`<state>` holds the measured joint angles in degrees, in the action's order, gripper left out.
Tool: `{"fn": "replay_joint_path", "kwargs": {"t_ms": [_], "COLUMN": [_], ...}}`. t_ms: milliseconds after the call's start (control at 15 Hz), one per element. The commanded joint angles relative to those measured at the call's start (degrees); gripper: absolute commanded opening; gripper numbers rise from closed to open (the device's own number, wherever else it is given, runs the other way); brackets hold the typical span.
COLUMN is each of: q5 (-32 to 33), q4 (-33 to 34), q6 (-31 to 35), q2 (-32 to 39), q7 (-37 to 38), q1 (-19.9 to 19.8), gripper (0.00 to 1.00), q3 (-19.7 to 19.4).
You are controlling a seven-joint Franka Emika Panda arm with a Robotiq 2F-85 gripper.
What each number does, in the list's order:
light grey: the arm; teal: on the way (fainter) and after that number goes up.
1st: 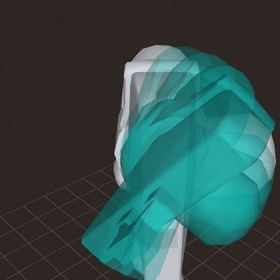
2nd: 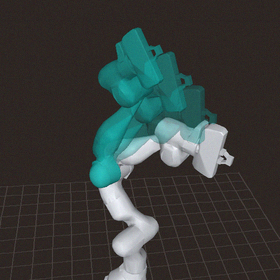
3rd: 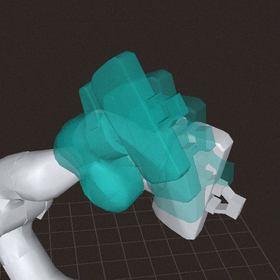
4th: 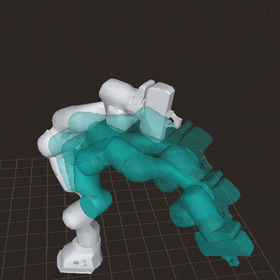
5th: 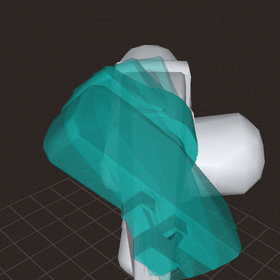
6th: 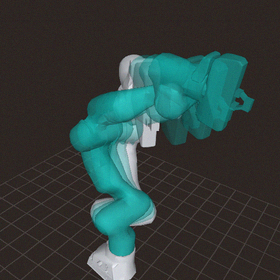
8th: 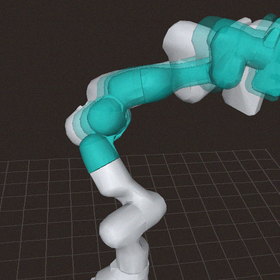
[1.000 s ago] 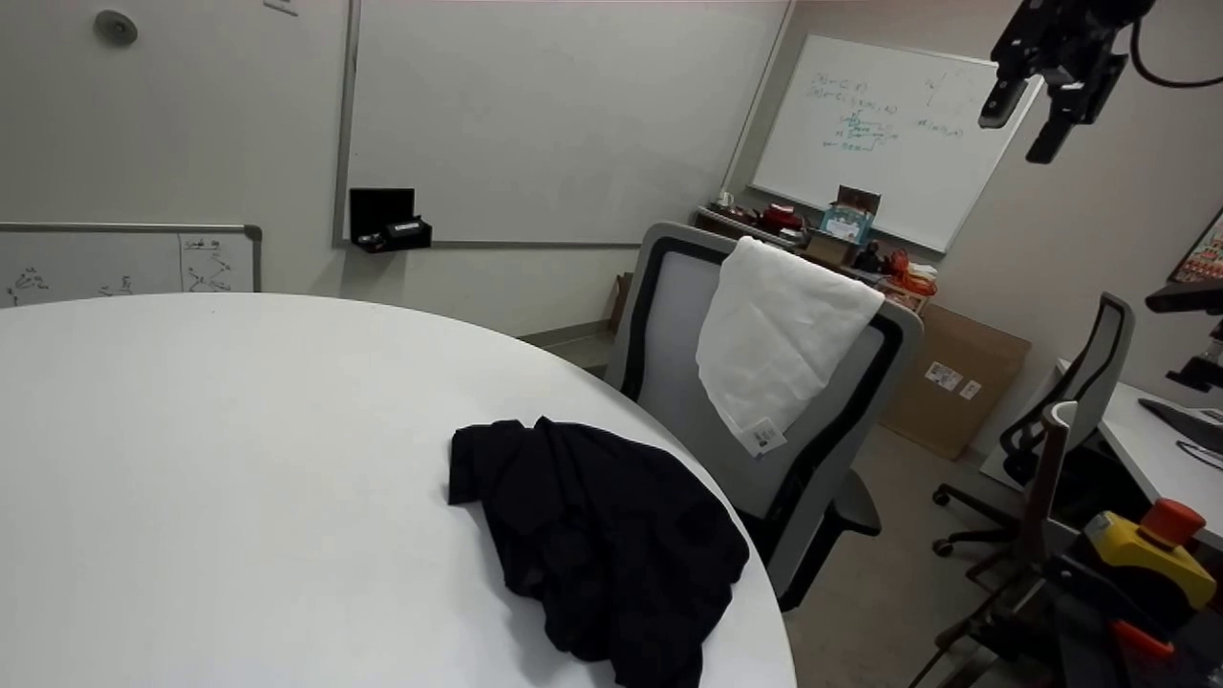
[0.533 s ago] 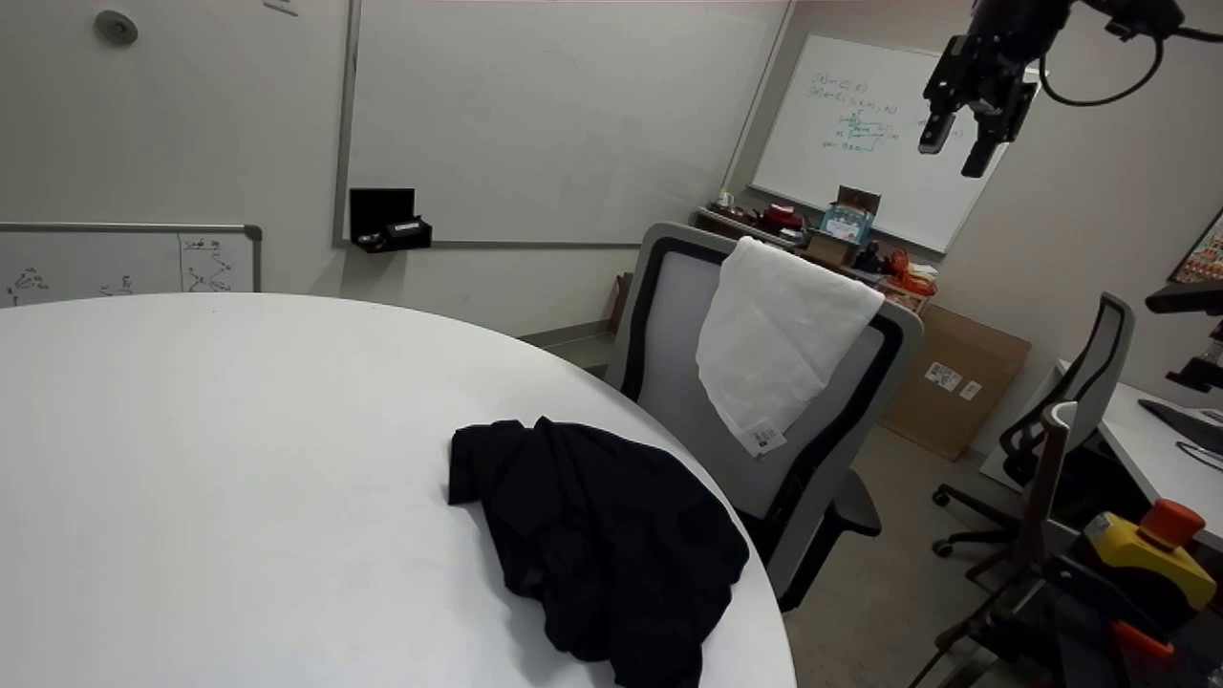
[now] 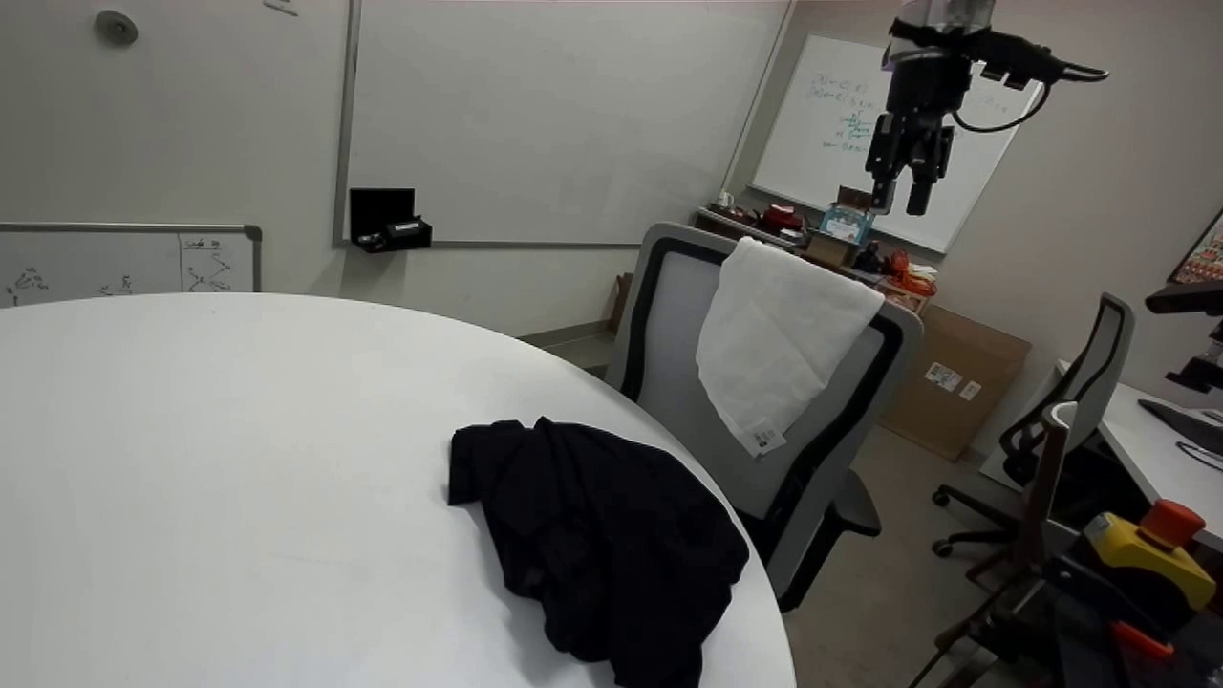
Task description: Remove the towel from the backrest of the grey chair and place it on the table
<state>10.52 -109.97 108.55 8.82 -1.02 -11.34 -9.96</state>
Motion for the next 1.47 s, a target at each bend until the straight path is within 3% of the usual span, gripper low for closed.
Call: {"fn": "replay_joint_path", "kwargs": {"t_ms": [0,600,667,800,1333,1400], "q5": [3.9,8.0,8.1,8.2,8.2,8.2], "q4": [2.2,2.0,2.1,2.2,3.2,3.3], "q6": [2.1,7.1,7.3,7.5,6.8,6.8], "q2": [5.6,12.7,13.1,13.5,13.2,13.2], "q7": [-0.3,0.9,1.0,0.9,0.8,0.8], "q1": [1.3,3.0,3.1,3.2,3.3,3.4], "gripper": [1.0,1.0,0.75,0.68,0.07,0.07], "q3": [0.3,0.2,0.2,0.3,0.2,0.4]}}
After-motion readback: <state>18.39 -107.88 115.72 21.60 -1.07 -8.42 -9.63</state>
